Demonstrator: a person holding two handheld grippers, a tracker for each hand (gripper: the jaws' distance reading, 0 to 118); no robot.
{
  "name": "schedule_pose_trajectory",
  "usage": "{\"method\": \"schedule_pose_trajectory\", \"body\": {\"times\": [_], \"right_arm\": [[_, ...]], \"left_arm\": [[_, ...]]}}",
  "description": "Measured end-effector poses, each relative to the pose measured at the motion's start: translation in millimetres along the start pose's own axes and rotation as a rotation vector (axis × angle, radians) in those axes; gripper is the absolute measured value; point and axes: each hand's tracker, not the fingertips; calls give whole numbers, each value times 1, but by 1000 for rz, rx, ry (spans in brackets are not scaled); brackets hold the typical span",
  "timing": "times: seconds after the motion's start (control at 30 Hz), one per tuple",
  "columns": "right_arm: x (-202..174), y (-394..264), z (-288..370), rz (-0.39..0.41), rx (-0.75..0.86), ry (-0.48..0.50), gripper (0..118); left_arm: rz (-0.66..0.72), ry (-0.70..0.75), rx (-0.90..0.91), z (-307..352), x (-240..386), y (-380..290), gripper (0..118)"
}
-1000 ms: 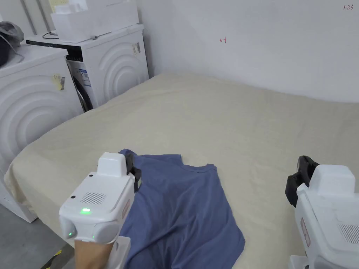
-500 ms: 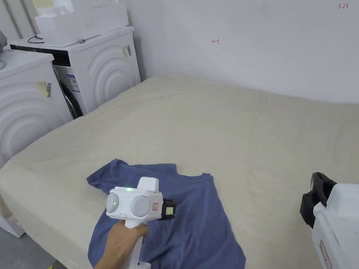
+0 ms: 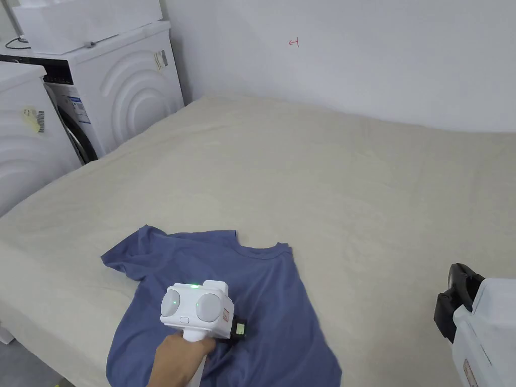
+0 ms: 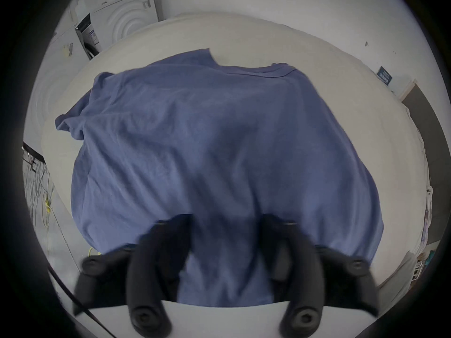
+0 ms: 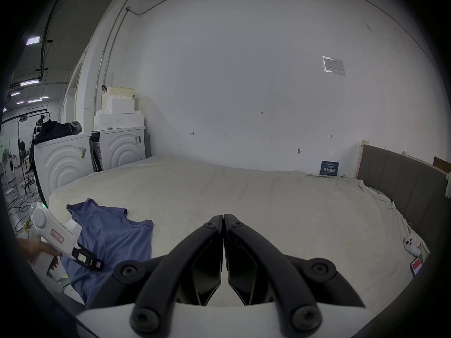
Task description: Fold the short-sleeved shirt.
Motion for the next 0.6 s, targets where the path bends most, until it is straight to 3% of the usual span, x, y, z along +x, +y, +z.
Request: {"method": "schedule_pose_trajectory", "body": {"times": [0.03,0.07,0.1,0.2,0.37,0.6], "right_arm": [[2,0,1,-2,-1,-1,1],[4,0,2,-4,-3,-4,1],[7,0,3,-7,-2,-5,1],[13,1,8,-16,5,-12,1],[22,5,15,-26,18,-17,1],[39,10,27,-49,42,-40,1]], "left_arm": [[-16,4,10,2,3,-1,36],[-60,43,29,5,7,-3,9],[-95,63,35,5,7,-6,0],[-46,1,55,13,-3,-10,0],[194,-217,167,55,-39,-3,0],[218,-329,283,109,-29,18,0]]}}
